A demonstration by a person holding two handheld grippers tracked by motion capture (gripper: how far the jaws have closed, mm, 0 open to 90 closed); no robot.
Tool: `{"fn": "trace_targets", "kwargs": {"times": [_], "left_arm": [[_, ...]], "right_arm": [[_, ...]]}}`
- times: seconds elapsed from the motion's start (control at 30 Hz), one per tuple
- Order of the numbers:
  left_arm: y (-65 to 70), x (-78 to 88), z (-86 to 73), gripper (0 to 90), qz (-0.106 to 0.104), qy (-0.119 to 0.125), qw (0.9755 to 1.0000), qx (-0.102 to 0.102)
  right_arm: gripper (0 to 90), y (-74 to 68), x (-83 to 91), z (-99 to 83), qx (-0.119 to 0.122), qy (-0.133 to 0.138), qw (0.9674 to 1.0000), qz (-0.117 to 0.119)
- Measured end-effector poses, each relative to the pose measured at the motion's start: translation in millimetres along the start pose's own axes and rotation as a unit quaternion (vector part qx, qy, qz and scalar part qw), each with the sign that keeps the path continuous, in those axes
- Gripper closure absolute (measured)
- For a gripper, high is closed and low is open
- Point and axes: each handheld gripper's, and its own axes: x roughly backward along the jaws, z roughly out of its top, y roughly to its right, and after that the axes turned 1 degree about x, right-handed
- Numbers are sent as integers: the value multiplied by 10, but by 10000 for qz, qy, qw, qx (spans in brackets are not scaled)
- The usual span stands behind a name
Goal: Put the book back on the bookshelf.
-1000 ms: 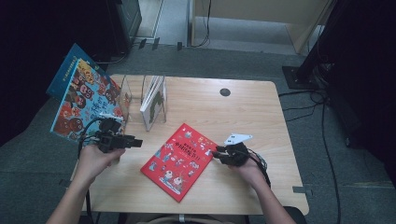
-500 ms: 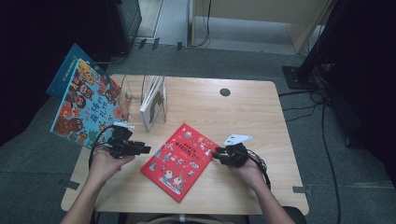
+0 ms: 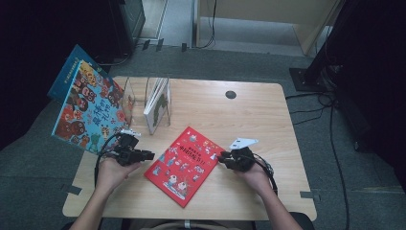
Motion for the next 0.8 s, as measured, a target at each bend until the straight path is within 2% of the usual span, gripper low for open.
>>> {"fn": "trace_targets", "kwargs": {"times": [0.13, 0.2, 0.47, 0.8], "left_arm": [[-3, -57, -11, 776, -37, -20, 10000, 9], [-15, -80, -17, 776, -18, -45, 10000, -58], [-24, -161, -24, 777, -53, -146, 9999, -60], [-20, -210, -39, 808, -64, -165, 9998, 48]], "right_arm": [[741, -21, 1, -13, 53, 6, 10000, 12], [753, -42, -3, -23, 104, 16, 9999, 3], [783, -77, 6, -43, 17, 60, 9999, 120], [788, -106, -6, -55, 7, 51, 9999, 102]]}}
